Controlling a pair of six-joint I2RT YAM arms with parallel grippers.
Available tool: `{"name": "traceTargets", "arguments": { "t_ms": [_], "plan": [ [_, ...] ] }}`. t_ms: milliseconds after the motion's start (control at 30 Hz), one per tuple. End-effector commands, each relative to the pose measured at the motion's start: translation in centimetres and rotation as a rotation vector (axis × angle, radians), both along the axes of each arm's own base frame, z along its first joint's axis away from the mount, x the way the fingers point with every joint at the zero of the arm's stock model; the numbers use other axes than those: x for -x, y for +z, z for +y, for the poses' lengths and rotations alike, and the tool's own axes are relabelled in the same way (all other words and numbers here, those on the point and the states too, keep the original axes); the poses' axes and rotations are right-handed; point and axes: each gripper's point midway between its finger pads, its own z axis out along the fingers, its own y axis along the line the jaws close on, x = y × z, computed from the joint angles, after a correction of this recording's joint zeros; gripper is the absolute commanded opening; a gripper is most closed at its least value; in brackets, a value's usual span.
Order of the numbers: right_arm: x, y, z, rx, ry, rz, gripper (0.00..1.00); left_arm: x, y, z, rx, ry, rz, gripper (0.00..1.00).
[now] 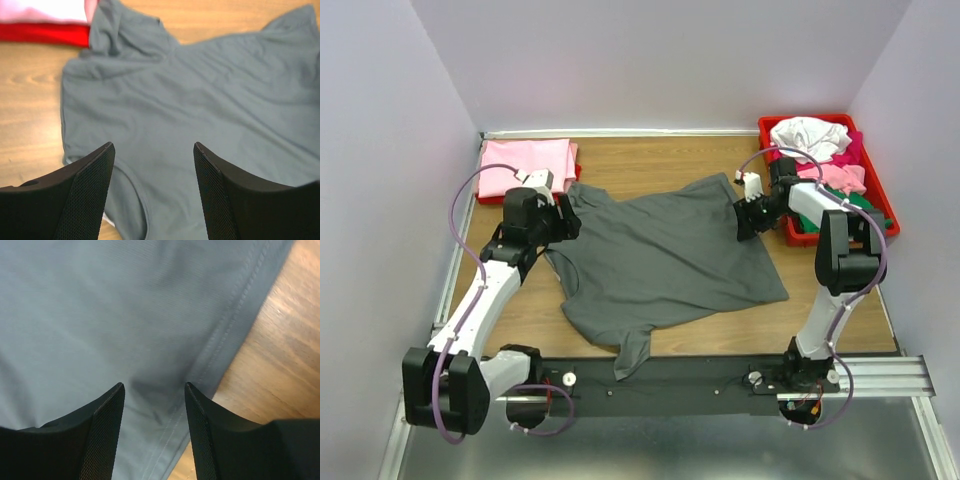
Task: Fold and stack the t-shirts
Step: Flatten the tshirt out
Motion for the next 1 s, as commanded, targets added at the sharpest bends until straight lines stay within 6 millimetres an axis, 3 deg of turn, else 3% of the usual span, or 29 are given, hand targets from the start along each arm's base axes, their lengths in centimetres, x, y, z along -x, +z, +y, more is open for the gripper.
{"name": "traceTargets", "arguments": {
  "t_ms": [0,100,233,333,400,467,533,667,700,800,833,900,967],
  "plan": [
    [-0.7,-1.4,-1.4,0.078,-0.051,-0.004,0.58,1.4,0.4,-0.6,0.038,-0.041,-0.038,0.72],
    [0.0,-2.5,-1.9,0.100,-0.052,0.023,0.57,2.4,-0.1,-1.3,0.090,-0.056,-0.017,0.70],
    [2.3,-3.7,-3.0,0.162,-0.037,0.063,0.38,4.8,-2.0,-2.8,0.196,-0.094,0.075,0.66],
    [4.1,-3.4,-4.0,0.216,-0.006,0.073,0.26,6.5,-2.7,-4.2,0.292,-0.128,0.135,0.62],
    [6.4,-3.7,-4.6,0.251,0.031,0.110,0.23,7.3,-2.9,-4.8,0.344,-0.134,0.161,0.60],
    [7.4,-2.9,-5.4,0.292,0.044,0.101,0.21,8.3,-3.7,-5.1,0.361,-0.144,0.203,0.60],
    [10.0,-3.1,-6.2,0.333,0.072,0.137,0.21,9.4,-4.9,-5.5,0.388,-0.130,0.260,0.59],
    [12.1,-2.5,-6.9,0.367,0.104,0.163,0.21,11.0,-6.6,-7.0,0.432,-0.094,0.359,0.59],
    [12.2,-2.0,-6.9,0.368,0.104,0.147,0.22,11.9,-7.0,-8.3,0.423,-0.125,0.388,0.59],
    [12.2,-0.9,-6.2,0.332,0.105,0.123,0.29,12.9,-8.8,-9.6,0.398,-0.069,0.459,0.59],
    [11.4,0.4,-5.5,0.298,0.101,0.087,0.37,13.6,-9.9,-10.5,0.378,-0.070,0.500,0.59],
    [10.2,2.1,-4.8,0.257,0.095,0.042,0.42,14.4,-11.7,-10.8,0.342,-0.069,0.562,0.58],
    [7.4,4.9,-3.7,0.206,0.095,-0.044,0.48,15.5,-13.1,-11.1,0.317,-0.050,0.611,0.57]
  ]
}}
